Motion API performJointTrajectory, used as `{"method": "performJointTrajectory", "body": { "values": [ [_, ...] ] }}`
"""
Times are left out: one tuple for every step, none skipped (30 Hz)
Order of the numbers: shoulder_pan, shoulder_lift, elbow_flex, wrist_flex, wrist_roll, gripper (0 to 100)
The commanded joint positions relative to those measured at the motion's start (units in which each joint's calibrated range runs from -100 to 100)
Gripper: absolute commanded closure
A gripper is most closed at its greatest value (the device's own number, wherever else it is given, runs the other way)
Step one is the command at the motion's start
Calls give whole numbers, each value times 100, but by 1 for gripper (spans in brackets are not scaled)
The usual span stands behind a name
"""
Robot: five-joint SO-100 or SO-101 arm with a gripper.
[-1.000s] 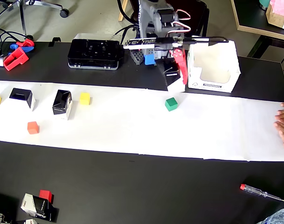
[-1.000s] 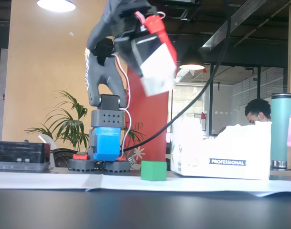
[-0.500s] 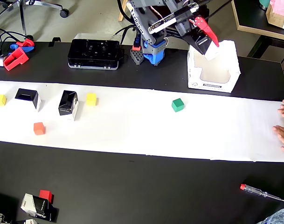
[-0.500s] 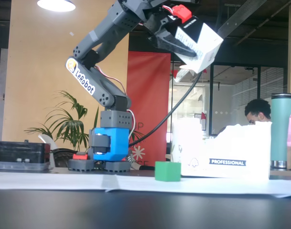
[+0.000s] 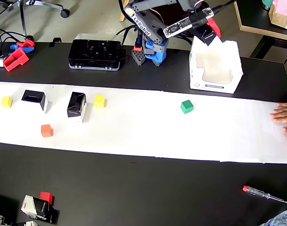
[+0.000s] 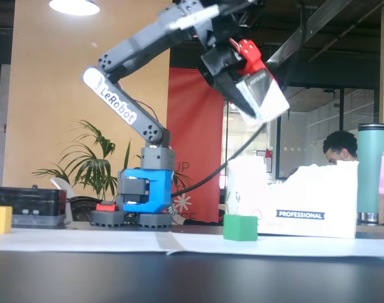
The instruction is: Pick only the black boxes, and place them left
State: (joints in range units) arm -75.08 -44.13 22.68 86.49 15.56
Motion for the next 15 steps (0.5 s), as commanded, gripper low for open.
{"method": "performJointTrajectory", "body": {
  "values": [
    [-396,672,-717,24,-319,82],
    [-465,838,-823,24,-361,82],
    [-534,1020,-947,24,-387,82],
    [-621,1209,-1072,24,-413,82],
    [-708,1407,-1187,24,-440,82],
    [-786,1620,-1320,24,-466,82],
    [-846,1833,-1453,24,-492,82],
    [-889,2063,-1577,24,-524,82],
    [-933,2276,-1701,24,-545,82],
    [-967,2489,-1816,24,-571,81],
    [-993,2695,-1931,24,-592,81],
    [-993,2892,-2047,24,-603,81],
    [-993,3074,-2153,24,-603,81],
    [-993,3240,-2251,32,-603,80],
    [-993,3390,-2339,40,-603,79]
  ]
}}
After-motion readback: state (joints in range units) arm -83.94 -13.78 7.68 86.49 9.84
